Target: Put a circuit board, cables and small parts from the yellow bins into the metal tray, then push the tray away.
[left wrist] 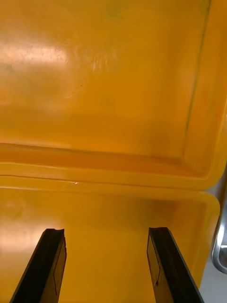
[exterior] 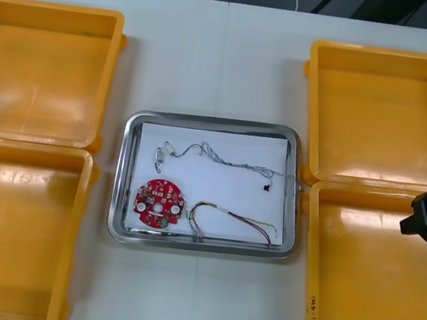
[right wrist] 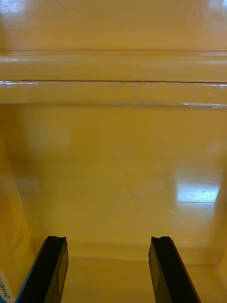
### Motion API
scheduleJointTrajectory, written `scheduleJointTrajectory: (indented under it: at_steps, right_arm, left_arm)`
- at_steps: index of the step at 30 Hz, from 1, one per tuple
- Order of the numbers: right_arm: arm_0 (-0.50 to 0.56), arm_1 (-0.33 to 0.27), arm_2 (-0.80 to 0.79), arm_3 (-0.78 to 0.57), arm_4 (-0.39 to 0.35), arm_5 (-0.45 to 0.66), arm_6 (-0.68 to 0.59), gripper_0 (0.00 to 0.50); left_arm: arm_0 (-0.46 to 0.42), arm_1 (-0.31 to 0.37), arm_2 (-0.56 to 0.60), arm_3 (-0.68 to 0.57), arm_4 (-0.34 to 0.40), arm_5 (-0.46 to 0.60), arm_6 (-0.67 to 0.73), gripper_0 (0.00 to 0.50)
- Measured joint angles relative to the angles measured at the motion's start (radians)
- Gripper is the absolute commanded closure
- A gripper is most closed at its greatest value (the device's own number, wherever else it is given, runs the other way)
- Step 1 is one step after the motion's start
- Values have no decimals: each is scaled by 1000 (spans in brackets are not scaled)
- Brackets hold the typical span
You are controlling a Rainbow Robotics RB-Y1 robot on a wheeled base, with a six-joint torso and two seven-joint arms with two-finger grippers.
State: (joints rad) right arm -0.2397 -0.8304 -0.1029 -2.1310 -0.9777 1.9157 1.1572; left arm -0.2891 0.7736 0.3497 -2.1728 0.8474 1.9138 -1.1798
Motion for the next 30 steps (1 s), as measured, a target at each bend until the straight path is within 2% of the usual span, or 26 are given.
scheduleJointTrajectory:
  at_steps: [6,9,15,20,24,30]
  right_arm:
    - [0,0,2,-29,-15,0,10,0]
    - [-6,0,12,-40,-17,0,15,0]
    - [-57,0,98,-55,-18,0,26,0]
    - [-124,0,193,-59,-23,0,108,0]
    - [-170,0,263,-66,-26,-5,117,0]
    - [-229,0,351,-69,-26,-28,376,0]
  left_arm:
    - [71,0,60,-22,15,0,-236,0]
    - [102,0,84,-39,22,0,-306,0]
    - [158,0,125,-86,37,0,-305,0]
    - [193,0,146,-104,41,0,-305,0]
    - [220,0,159,-128,41,0,-305,0]
    - [265,0,170,-160,41,0,-305,0]
